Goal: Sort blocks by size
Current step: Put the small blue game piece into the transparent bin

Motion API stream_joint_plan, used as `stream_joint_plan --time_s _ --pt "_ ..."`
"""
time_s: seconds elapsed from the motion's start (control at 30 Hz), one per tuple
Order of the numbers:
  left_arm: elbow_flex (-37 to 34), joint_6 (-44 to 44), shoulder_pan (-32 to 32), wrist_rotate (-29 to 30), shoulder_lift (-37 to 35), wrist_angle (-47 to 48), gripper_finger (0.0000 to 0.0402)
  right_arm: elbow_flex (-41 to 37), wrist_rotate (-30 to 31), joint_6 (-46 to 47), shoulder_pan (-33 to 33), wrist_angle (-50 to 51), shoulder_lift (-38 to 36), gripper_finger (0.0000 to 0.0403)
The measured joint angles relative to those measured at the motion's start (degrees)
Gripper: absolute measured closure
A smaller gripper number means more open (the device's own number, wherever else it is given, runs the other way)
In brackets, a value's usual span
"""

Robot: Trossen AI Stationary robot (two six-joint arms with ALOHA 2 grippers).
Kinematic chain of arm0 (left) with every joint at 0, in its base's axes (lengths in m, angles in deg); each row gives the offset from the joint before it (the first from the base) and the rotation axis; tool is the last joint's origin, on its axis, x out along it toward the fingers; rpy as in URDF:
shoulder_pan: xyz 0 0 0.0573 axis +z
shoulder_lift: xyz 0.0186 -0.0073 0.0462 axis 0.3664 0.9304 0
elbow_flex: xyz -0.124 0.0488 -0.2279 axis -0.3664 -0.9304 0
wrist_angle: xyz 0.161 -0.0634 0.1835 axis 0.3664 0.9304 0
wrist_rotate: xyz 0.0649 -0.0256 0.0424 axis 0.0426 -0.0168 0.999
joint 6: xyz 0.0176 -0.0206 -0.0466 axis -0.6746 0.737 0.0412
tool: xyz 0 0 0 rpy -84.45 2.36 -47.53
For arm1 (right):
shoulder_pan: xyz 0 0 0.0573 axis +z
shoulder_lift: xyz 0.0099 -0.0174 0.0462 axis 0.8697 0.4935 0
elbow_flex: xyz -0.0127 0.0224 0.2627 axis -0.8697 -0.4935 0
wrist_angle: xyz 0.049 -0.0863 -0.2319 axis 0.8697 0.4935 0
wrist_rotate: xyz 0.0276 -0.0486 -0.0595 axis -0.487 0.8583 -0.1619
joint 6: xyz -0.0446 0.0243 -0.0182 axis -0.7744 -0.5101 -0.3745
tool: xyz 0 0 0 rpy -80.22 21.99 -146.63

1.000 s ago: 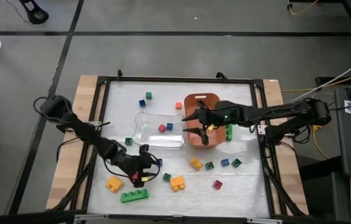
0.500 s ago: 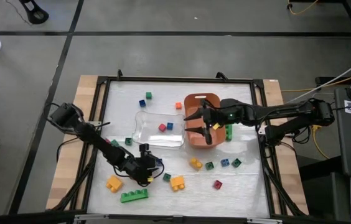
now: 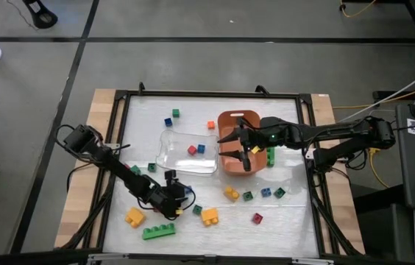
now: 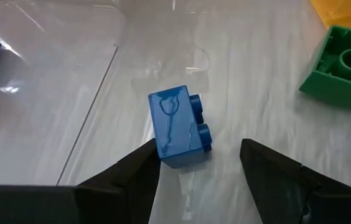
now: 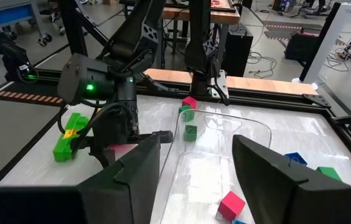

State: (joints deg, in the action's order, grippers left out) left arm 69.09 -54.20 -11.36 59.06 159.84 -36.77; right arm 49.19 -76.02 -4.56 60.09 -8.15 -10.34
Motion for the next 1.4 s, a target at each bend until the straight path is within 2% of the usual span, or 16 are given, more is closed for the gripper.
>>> stream_joint_plan --time_s 0.3,0.47,0.7,0.83,0.9,1.1,1.4 --pt "-0.02 3.81 0.26 0.6 0.11 -0.23 0.0193 0.0 -0.31 0.0 0.0 0.71 0.0 0.0203" --pt "-0.02 5.0 1.39 0.87 0.13 -1.3 0.0228 0.0 -1.04 0.08 0.0 0.74 0.0 0.0203" --pt "-0.02 5.46 1.87 -0.3 0.13 -2.03 0.0328 0.0 -10.79 0.29 0.0 1.12 0.0 0.0203" --pt "-0.04 5.45 1.85 -3.92 -0.02 -6.78 0.0329 0.0 -16.51 1.45 0.33 3.53 0.0 0.0203" --pt "-0.04 5.41 1.83 -5.63 -0.59 -9.67 0.0329 -0.02 -17.24 1.9 1.13 5.88 -0.44 0.0203" --pt "-0.07 1.77 2.26 -6.3 -5.26 -13.65 0.0329 -0.02 -14.58 1.94 5.96 13.67 -3.95 0.0204" --pt "-0.04 -10.85 8.97 -5.56 -16.49 -15.84 0.0316 -0.02 -1.76 2.07 17.23 29.04 -4.77 0.0204"
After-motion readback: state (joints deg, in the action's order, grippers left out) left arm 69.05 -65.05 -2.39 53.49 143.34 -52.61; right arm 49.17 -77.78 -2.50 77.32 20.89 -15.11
